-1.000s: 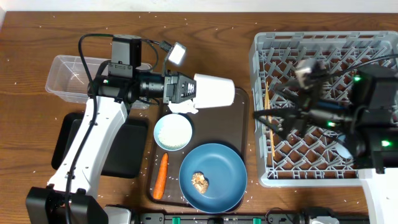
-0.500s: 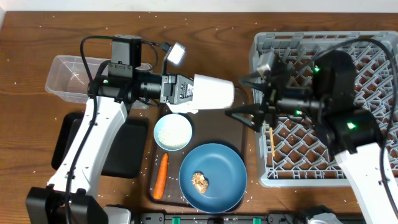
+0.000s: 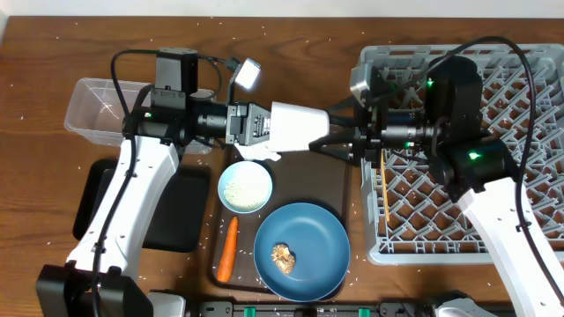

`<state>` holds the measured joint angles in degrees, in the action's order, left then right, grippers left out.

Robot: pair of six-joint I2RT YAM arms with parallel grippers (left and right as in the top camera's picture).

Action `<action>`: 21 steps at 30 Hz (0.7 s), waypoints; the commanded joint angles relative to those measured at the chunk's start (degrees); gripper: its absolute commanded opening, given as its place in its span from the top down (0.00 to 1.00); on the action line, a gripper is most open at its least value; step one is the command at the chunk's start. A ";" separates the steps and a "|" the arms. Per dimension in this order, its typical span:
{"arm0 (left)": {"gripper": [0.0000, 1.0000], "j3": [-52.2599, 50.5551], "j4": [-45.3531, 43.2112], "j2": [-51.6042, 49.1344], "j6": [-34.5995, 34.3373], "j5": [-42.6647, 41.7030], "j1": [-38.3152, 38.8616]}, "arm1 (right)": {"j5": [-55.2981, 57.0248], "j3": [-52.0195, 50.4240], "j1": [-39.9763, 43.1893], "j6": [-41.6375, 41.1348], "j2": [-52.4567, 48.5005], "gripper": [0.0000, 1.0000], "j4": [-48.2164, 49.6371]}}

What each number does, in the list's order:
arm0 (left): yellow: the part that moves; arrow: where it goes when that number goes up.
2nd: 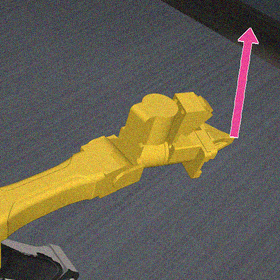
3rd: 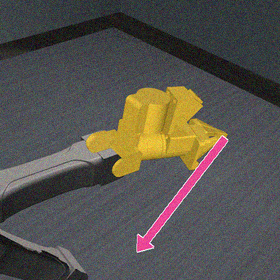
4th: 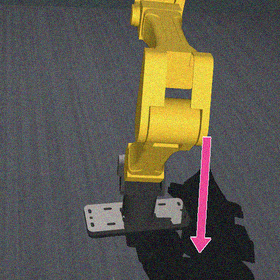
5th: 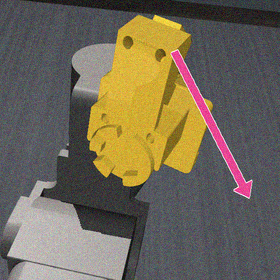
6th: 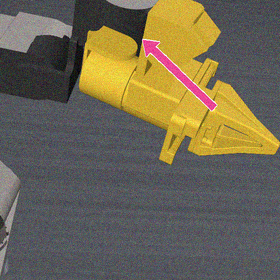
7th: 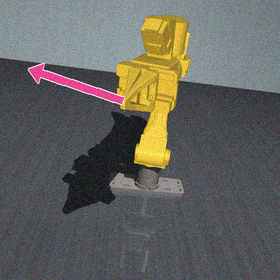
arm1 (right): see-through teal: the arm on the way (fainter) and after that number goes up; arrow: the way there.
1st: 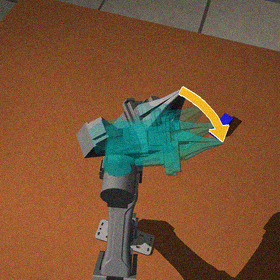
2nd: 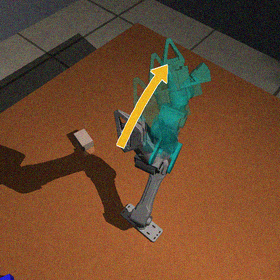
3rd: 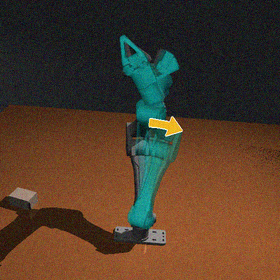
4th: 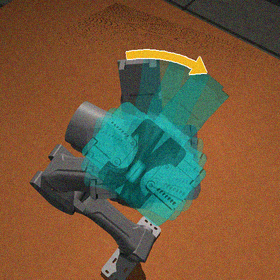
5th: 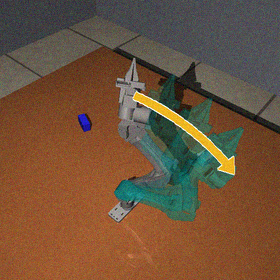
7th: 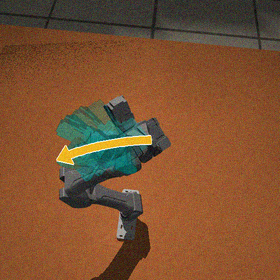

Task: Sort waste into correct bins and load items into the dishwasher rack
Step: 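Hand the pink cup from the left gripper to the right gripper, then place the pink cup upside down in the rack with right gripper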

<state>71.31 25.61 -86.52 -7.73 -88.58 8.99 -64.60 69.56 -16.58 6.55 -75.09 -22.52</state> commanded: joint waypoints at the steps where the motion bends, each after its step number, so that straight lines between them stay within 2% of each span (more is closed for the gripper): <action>1: 0.94 0.24 -0.70 0.07 -0.09 -1.38 0.35 | -3.34 -0.04 -0.37 -0.07 -0.13 0.60 -0.24; 4: 0.93 0.24 -1.14 0.07 -0.09 -0.15 0.35 | -1.95 -0.04 -0.31 -0.07 -0.13 0.65 -1.01; 5: 0.83 0.24 -1.44 0.07 -0.09 1.38 0.33 | -0.02 -0.04 -0.26 -0.09 -0.13 0.66 -1.73; 6: 0.61 0.24 -1.77 0.07 -0.09 2.89 0.33 | 1.33 -0.04 -0.20 -0.09 -0.11 0.67 -2.23; 7: 0.50 0.24 -2.05 0.07 -0.09 4.66 0.28 | 2.34 -0.04 -0.04 -0.11 0.00 0.68 -2.73; 11: 0.29 0.24 -2.40 0.07 -0.09 13.44 -0.07 | 7.93 -0.04 1.40 -0.13 1.49 0.71 -6.36; 15: 0.21 0.24 -2.40 0.07 -0.09 19.65 -1.03 | 16.98 -0.04 4.68 -1.46 4.87 0.72 -12.31; 21: 0.20 0.24 -2.36 0.07 -0.09 20.74 -2.23 | 31.78 -0.02 15.69 -5.40 11.47 0.72 -22.86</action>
<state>71.29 23.35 -86.52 -7.90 -70.02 7.29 -43.40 69.41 -5.69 4.16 -66.81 -43.42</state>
